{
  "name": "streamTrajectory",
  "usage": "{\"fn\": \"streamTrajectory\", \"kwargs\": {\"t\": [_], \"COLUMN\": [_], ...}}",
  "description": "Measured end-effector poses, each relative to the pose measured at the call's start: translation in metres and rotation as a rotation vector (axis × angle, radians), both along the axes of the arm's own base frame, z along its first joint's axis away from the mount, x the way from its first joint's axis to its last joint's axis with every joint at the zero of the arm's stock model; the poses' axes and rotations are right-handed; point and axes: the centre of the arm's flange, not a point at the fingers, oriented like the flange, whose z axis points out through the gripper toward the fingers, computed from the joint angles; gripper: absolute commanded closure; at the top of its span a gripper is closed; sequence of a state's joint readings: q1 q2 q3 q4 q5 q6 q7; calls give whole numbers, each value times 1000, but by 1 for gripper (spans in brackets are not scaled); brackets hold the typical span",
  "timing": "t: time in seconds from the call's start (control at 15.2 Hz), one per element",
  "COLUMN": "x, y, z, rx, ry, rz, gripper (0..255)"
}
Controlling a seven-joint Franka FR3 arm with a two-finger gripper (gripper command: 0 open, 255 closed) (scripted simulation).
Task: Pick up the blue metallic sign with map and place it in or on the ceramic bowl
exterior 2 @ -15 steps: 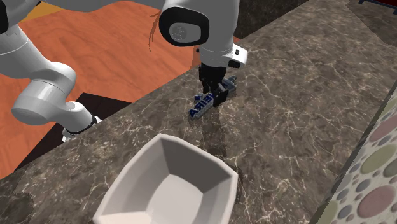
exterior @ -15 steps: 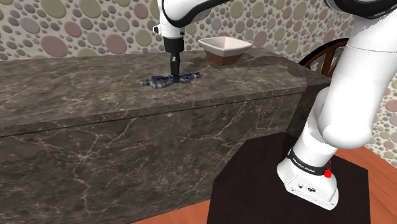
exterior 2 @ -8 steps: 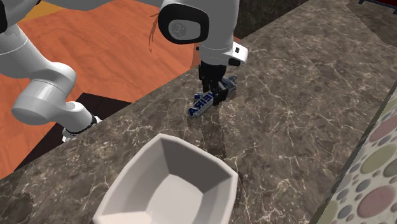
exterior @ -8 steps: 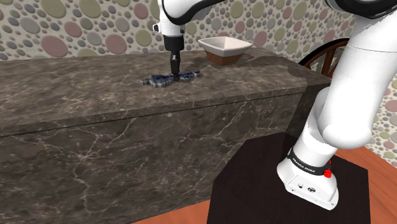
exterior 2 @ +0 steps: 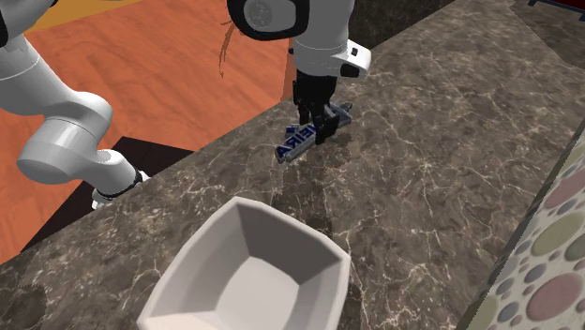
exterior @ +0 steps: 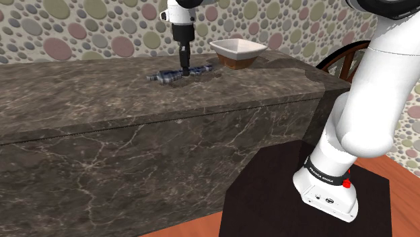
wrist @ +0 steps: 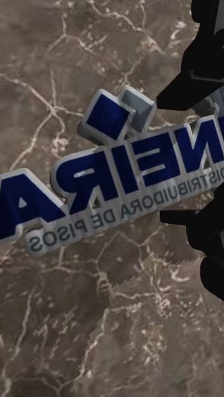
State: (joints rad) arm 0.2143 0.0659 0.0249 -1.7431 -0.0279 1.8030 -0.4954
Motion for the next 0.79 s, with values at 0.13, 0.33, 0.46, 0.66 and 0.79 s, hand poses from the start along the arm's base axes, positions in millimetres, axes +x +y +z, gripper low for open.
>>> {"fn": "streamTrajectory", "kwargs": {"t": [0.13,0.33,0.46,0.66,0.79], "x": [0,1,1,0,0], "y": [1,1,0,1,0], "z": [11,27,37,53,63], "rx": [0,0,0,0,0], "ry": [0,0,0,0,0], "rz": [0,0,0,0,0], "gripper": [255,255,255,255,255]}}
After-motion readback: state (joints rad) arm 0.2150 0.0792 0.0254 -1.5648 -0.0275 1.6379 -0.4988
